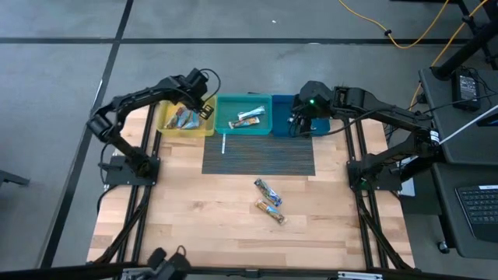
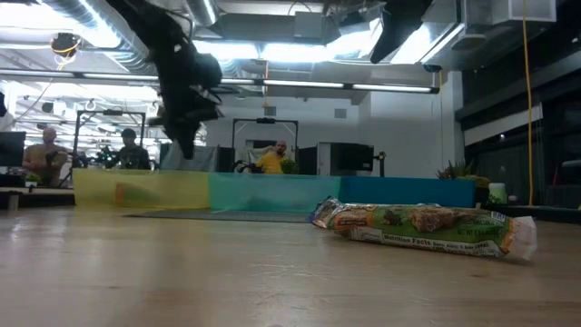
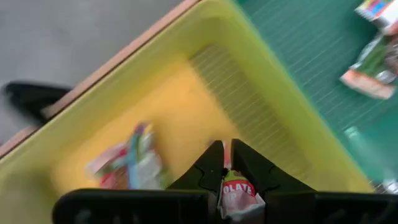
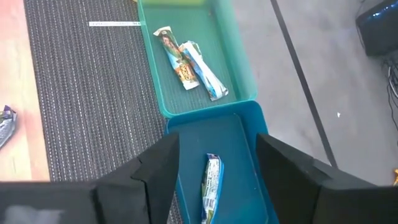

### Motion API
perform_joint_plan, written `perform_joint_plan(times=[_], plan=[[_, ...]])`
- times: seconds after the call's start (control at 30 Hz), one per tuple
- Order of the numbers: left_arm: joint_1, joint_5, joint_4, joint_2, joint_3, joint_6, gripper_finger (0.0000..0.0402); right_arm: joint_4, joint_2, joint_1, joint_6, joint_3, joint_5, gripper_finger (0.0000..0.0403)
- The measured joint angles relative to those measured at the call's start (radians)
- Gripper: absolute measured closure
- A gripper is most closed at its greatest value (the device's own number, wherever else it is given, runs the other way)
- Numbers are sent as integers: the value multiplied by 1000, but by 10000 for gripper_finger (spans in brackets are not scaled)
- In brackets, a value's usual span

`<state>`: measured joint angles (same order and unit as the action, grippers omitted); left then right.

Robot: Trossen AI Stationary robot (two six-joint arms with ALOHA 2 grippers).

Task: Pick and place Granola Bars by type
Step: Put the red granola bar into the yellow bin

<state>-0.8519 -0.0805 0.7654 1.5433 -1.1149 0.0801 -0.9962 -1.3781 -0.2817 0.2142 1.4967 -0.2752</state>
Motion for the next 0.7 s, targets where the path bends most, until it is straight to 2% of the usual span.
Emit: perform_joint_plan(times=[0.13,0.5,0.7], plan=[[13,55,-87,64,0,-4,385,-4,0,0,-22,0,0,189],[20,52,-153,157,0,-13,383,-17,0,0,-51,0,0,189],[14,39,-170,147,0,-41,351,-15,0,0,-49,0,0,189]])
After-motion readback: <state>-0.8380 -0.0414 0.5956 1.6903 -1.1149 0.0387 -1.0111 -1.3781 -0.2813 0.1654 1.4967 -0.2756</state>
